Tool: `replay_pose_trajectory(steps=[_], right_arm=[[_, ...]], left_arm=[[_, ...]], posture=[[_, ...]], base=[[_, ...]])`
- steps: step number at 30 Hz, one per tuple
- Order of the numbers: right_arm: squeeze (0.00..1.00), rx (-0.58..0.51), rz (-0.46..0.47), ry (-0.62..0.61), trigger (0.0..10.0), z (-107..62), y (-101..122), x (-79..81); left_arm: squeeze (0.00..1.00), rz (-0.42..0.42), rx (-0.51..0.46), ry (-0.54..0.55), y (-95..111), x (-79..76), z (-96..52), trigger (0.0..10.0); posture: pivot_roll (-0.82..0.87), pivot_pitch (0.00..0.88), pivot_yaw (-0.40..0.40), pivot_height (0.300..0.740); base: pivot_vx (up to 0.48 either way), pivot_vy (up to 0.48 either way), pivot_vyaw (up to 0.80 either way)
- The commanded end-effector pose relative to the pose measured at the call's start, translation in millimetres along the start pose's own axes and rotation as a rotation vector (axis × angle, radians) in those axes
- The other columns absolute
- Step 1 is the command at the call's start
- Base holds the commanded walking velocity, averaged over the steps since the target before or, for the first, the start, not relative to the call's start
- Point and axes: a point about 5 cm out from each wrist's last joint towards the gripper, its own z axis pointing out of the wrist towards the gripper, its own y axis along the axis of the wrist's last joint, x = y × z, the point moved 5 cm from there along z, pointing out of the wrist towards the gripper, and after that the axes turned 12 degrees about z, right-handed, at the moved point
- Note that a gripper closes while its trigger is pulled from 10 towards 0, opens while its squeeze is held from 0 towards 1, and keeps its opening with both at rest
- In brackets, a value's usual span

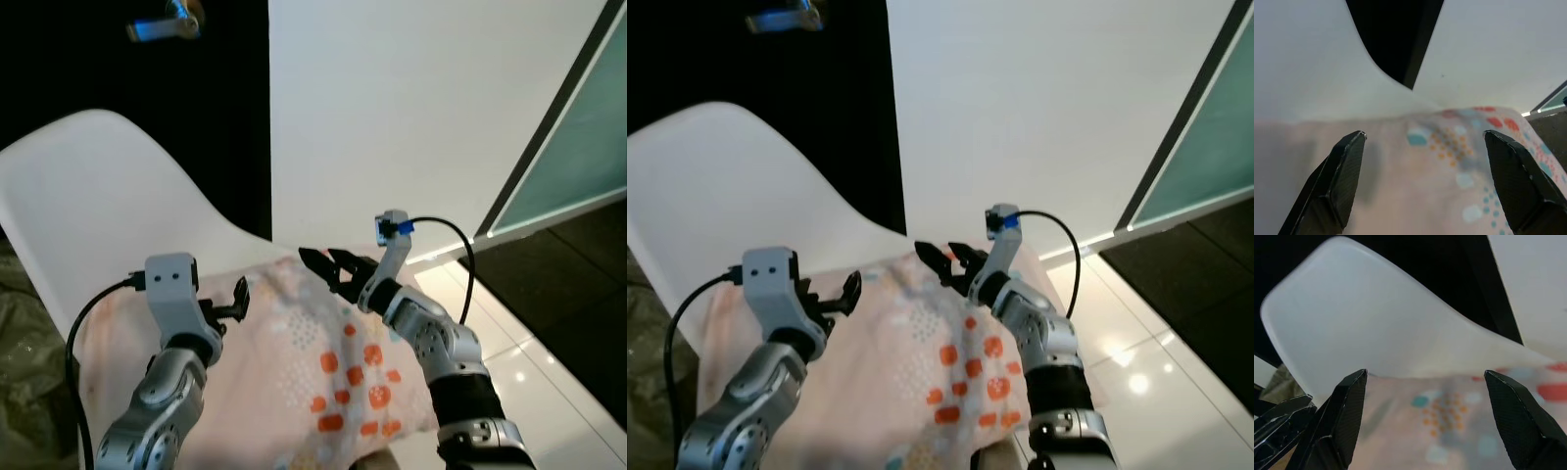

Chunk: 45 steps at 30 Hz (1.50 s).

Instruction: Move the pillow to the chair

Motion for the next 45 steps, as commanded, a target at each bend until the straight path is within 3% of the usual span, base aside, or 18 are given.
replay_pose_trajectory(steps=[1, 13, 28, 36, 45], right_arm=[[0.0, 0.001, -0.002, -0.004, 10.0, -2.0, -3, -1.1], [0.0, 0.002, -0.007, -0.004, 10.0, -2.7, -4, -0.6], [0.0, 0.004, -0.001, -0.02, 10.0, -0.1, -5, -1.1], [0.0, 0.018, -0.009, -0.079, 10.0, -0.5, -8, -7.6], [0.0, 0.025, -0.037, -0.118, 10.0, -2.6, -5, -13.7]], left_arm=[[0.0, 0.016, 0.011, -0.009, -4, -3.1, -0.3, 10.0], [0.0, 0.027, 0.013, -0.008, -5, -3.1, -0.7, 10.0], [0.0, 0.0, 0.029, 0.001, -8, 1.4, 0.6, 10.0], [0.0, 0.006, 0.091, 0.022, -19, 10.3, -1.3, 10.0], [0.0, -0.029, 0.117, 0.013, -25, 7.7, -0.7, 10.0]], posture=[[-0.09, 0.036, -0.052, 0.64], [-0.09, 0.033, -0.051, 0.67], [-0.09, 0.049, -0.038, 0.72], [-0.09, 0.047, -0.033, 0.72], [-0.12, 0.043, -0.051, 0.72]], base=[[-0.476, 0.0, 0.0], [-0.475, 0.0, 0.0], [0.0, 0.0, 0.0], [0.0, 0.0, 0.0], [0.0, 0.0, 0.0]])
